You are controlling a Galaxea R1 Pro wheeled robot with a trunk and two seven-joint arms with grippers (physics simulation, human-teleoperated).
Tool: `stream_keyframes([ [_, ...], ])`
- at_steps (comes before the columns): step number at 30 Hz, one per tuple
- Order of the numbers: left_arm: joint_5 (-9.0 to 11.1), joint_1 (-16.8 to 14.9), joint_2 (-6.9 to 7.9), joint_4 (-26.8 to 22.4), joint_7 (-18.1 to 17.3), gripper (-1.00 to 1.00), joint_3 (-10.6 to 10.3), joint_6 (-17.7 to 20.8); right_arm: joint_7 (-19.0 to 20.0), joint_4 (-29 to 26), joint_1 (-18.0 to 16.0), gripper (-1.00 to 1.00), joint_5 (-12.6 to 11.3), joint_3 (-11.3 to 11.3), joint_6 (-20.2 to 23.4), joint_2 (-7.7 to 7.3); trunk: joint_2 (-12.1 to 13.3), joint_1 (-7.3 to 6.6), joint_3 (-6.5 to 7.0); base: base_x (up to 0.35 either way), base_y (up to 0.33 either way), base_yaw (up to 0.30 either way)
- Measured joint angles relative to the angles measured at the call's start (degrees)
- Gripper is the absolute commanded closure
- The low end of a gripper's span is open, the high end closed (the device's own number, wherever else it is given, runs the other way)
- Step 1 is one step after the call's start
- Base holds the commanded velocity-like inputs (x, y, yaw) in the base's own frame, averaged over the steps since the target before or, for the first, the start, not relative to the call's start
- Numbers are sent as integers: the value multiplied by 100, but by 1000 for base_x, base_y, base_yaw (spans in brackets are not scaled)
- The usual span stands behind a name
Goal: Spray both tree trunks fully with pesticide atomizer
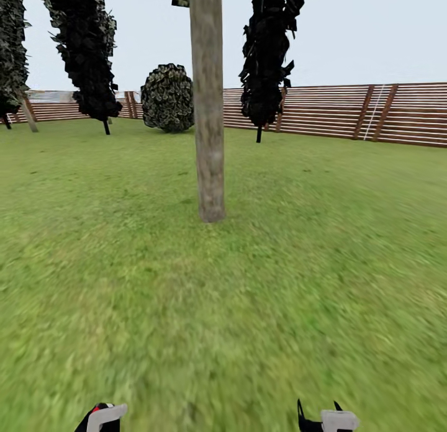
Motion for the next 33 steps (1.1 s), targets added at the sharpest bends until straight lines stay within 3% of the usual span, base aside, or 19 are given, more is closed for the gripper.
stream_keyframes([
  [33,1,0,0,0,-2,100,-2,-4,1,-3,0,-100,1,2,0,-1,0,0,0,338,100,0],
])
